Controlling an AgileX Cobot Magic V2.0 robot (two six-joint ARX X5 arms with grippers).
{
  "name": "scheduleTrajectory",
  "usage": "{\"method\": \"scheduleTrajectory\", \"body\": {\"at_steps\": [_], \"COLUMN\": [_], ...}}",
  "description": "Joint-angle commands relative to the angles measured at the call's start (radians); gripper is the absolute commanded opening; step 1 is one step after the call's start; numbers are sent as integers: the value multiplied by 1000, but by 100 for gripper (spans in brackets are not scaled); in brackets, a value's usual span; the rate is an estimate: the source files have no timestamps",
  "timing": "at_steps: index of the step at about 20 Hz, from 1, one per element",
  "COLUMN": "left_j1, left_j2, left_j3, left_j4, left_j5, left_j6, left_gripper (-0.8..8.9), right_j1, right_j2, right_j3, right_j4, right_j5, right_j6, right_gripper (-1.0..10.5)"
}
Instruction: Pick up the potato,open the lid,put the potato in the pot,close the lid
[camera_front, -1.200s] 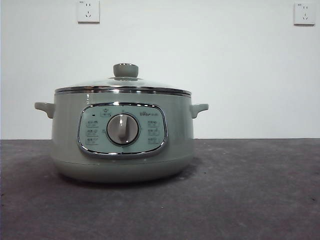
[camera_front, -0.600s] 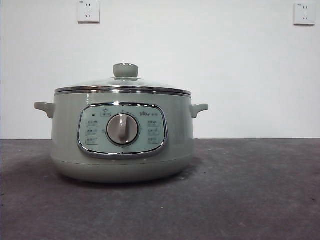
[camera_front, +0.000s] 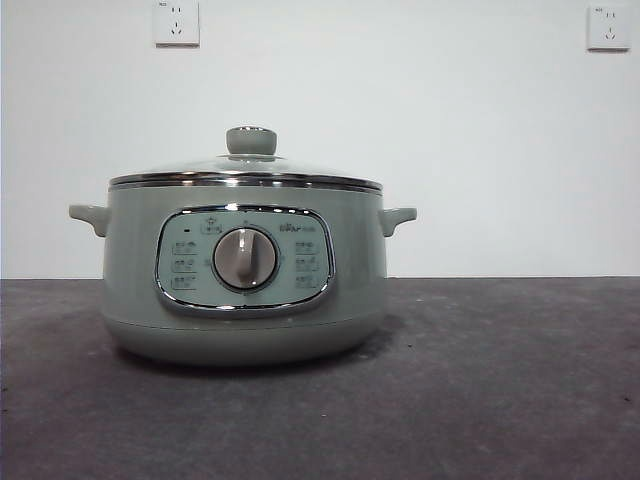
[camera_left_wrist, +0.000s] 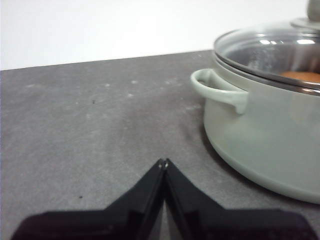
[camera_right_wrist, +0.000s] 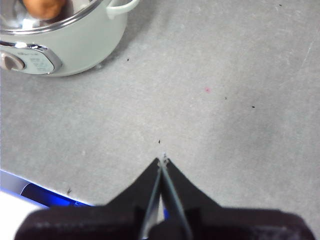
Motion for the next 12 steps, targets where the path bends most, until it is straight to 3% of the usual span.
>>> {"method": "scheduleTrajectory", "body": {"at_steps": [1, 5, 12], "left_j1": [16, 26, 26], "left_j2": [-50, -127, -111], "left_j3": [-22, -22, -21], "left_j4": [-64, -113, -105], "left_j5": [-2, -3, 1], "left_j6": [-37, 2, 10], "left_gripper": [-1, -1, -1], "right_j1": [1, 1, 1], "right_j2": [0, 0, 0], "right_j3": [-8, -8, -8], "right_j4": [4, 5, 4], "right_j5": [5, 5, 5], "right_j6": [10, 10, 10], "right_gripper": [1, 1, 1]}}
